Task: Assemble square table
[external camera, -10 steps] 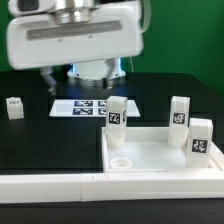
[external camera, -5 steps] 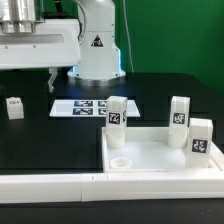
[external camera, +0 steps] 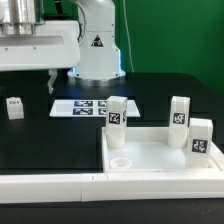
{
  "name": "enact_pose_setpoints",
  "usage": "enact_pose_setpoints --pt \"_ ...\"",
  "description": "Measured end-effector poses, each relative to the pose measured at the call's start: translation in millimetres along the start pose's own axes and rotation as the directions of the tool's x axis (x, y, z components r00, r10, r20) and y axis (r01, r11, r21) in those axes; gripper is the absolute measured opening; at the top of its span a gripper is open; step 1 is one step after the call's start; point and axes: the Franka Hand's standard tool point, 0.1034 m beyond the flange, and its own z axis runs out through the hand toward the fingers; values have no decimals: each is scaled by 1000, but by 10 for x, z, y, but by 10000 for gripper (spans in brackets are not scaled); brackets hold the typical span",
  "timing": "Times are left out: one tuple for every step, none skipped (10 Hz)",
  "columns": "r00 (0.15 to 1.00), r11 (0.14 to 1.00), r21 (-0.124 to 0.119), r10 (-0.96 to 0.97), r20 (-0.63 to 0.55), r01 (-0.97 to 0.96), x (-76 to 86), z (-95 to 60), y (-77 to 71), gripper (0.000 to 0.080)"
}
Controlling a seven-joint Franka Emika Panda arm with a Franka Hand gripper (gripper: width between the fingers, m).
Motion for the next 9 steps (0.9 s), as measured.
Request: enact_pose_setpoints --pt "999 998 -55 -36 22 37 -330 84 167 649" --pt "998 997 -73 -36 44 39 -531 135 229 649" --pt "996 998 -45 -48 77 52 -597 187 192 649" --pt "995 1000 -17 -17 103 19 -515 203 98 649" --pt "990 1000 10 -12 137 11 -457 221 12 649" --pt "986 1000 30 -7 168 2 -428 240 -45 649" --pt "973 998 56 17 230 -31 -397 268 -146 649" --pt "954 997 74 12 301 -36 -344 300 -244 649" --pt "943 996 85 -4 333 -26 -331 348 -231 649"
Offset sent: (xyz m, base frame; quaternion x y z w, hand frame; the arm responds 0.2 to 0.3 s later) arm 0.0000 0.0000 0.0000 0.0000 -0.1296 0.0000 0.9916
